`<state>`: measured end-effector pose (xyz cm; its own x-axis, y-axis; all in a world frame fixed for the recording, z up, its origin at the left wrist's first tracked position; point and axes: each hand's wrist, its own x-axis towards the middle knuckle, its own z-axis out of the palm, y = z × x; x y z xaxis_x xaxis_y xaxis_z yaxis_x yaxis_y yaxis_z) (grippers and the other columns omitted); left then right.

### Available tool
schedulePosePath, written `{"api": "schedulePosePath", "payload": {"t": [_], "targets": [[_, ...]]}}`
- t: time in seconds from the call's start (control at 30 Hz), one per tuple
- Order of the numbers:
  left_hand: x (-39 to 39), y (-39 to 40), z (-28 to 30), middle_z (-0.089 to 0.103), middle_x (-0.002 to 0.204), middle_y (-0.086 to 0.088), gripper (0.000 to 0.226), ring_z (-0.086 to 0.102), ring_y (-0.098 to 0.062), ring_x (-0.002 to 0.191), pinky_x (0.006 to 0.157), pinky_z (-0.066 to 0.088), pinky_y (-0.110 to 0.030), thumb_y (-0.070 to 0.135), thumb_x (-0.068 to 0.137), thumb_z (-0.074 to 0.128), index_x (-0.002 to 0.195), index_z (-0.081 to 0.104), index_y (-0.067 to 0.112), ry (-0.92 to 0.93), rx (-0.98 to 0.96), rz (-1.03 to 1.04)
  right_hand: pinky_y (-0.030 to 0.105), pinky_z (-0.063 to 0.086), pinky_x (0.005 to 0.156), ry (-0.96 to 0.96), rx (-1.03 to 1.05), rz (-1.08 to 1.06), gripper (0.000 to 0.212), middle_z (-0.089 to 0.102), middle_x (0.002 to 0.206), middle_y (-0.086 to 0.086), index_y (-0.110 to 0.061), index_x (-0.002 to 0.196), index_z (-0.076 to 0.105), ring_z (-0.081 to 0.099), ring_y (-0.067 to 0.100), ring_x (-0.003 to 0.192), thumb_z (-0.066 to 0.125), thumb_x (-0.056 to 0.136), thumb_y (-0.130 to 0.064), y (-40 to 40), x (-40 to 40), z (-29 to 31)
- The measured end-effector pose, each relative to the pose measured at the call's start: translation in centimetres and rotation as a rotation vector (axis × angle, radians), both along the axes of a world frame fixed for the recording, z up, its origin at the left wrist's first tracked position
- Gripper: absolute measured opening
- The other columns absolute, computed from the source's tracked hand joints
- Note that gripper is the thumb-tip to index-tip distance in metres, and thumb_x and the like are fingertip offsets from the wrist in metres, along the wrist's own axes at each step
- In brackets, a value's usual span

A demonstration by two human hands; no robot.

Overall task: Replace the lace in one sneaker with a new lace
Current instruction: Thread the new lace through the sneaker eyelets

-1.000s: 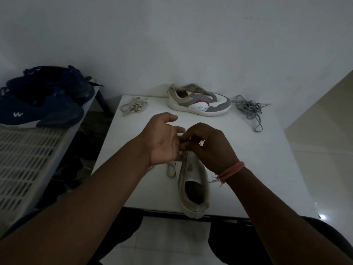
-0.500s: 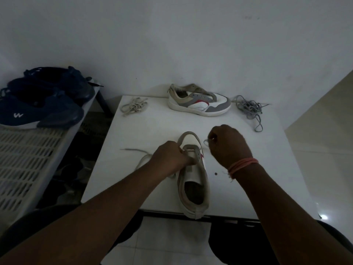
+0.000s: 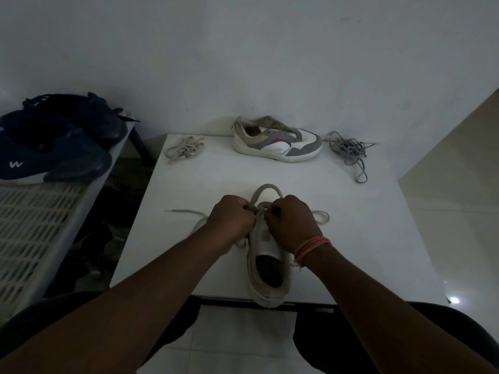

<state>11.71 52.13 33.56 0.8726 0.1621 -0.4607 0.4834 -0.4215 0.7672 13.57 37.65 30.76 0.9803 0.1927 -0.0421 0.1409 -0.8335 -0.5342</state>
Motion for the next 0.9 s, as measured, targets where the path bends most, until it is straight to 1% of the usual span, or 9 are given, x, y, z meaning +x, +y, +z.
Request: {"api": "schedulePosePath", "payload": {"t": [0.1,0.3,0.43,0.53,0.7,0.73,0.8,0.87,0.9], "targets": [[0.2,0.0,-0.1,0.075,0.09,-0.014,0.024,0.073,-0.029,0.083,0.075,0.064,-0.043,0.0,0.083,0.062,0.095,0.079,0.011,0.034,-0.044,0.034,0.032,0.053,0.071,0.016,0.044,-0.039,0.023,0.066,0.079,0.008,-0.009,0.08,0.075,0.063,0.021,0.074,0.061,0.09,-0.024,0.0,0.1,-0.1],[0.5,0.1,0.1,0.075,0.092,-0.015,0.018,0.074,-0.028,0.083,0.062,0.062,-0.03,0.0,0.088,0.064,0.102,0.076,0.003,0.09,-0.16,0.078,0.035,0.052,0.072,-0.049,0.019,-0.02,0.022,0.065,0.081,0.008,-0.011,0.083,0.077,0.06,0.022,0.078,0.061,0.091,-0.023,0.4,0.0,-0.2],[0.9,0.3,-1.0,0.074,0.098,-0.02,0.01,0.073,-0.036,0.092,0.079,0.063,-0.045,0.008,0.096,0.063,0.095,0.073,0.006,0.121,-0.203,0.101,0.039,0.052,0.079,-0.045,-0.034,0.009,0.018,0.067,0.089,0.009,-0.013,0.09,0.077,0.061,0.027,0.085,0.061,0.09,-0.019,0.6,-0.1,-0.3],[0.8,-0.1,-1.9,0.073,0.086,-0.017,0.013,0.073,-0.036,0.083,0.078,0.062,-0.052,0.008,0.092,0.064,0.082,0.071,0.012,0.08,-0.115,0.071,0.037,0.05,0.08,-0.087,-0.079,-0.035,0.017,0.062,0.1,0.008,-0.016,0.099,0.073,0.056,0.028,0.095,0.06,0.088,-0.02,0.5,-0.5,-0.1],[1.6,0.2,-1.6,0.07,0.093,-0.012,0.011,0.067,-0.031,0.088,0.077,0.053,-0.036,0.019,0.091,0.054,0.085,0.06,0.013,-0.117,0.268,-0.036,0.034,0.048,0.075,0.095,-0.078,-0.105,0.032,0.055,0.104,0.008,-0.014,0.106,0.053,0.056,0.026,0.091,0.067,0.084,-0.032,-0.2,-0.9,0.8],[2.2,0.8,-0.6,0.07,0.092,-0.012,0.01,0.067,-0.029,0.084,0.077,0.055,-0.039,0.02,0.09,0.053,0.084,0.058,0.014,-0.14,0.16,0.054,0.033,0.046,0.073,0.145,-0.082,-0.107,0.033,0.058,0.103,0.008,-0.012,0.105,0.053,0.058,0.025,0.089,0.067,0.084,-0.034,-0.4,-0.8,0.9],[3.9,2.0,1.8,0.066,0.074,-0.01,0.021,0.063,-0.024,0.063,0.064,0.058,-0.037,0.014,0.097,0.042,0.078,0.05,0.013,-0.124,-0.318,0.349,0.03,0.039,0.071,0.184,-0.063,-0.136,0.031,0.061,0.096,0.006,-0.011,0.103,0.055,0.055,0.022,0.085,0.066,0.086,-0.035,-1.0,-0.7,0.9],[4.6,3.7,4.1,0.047,0.05,-0.001,0.031,0.04,-0.013,0.038,0.041,0.039,-0.022,0.004,0.098,0.028,0.073,0.039,0.018,-0.097,-0.737,0.604,0.029,0.036,0.071,0.184,-0.038,-0.153,0.026,0.057,0.091,0.002,-0.012,0.099,0.057,0.053,0.021,0.083,0.065,0.088,-0.034,-1.2,-0.7,1.0],[4.8,4.6,4.8,0.039,0.046,0.003,0.03,0.03,-0.01,0.033,0.038,0.029,-0.016,0.006,0.097,0.027,0.073,0.037,0.02,-0.106,-0.773,0.641,0.028,0.036,0.071,0.188,-0.03,-0.159,0.024,0.056,0.09,0.002,-0.013,0.097,0.057,0.053,0.022,0.084,0.065,0.088,-0.034,-1.2,-0.7,1.0]]}}
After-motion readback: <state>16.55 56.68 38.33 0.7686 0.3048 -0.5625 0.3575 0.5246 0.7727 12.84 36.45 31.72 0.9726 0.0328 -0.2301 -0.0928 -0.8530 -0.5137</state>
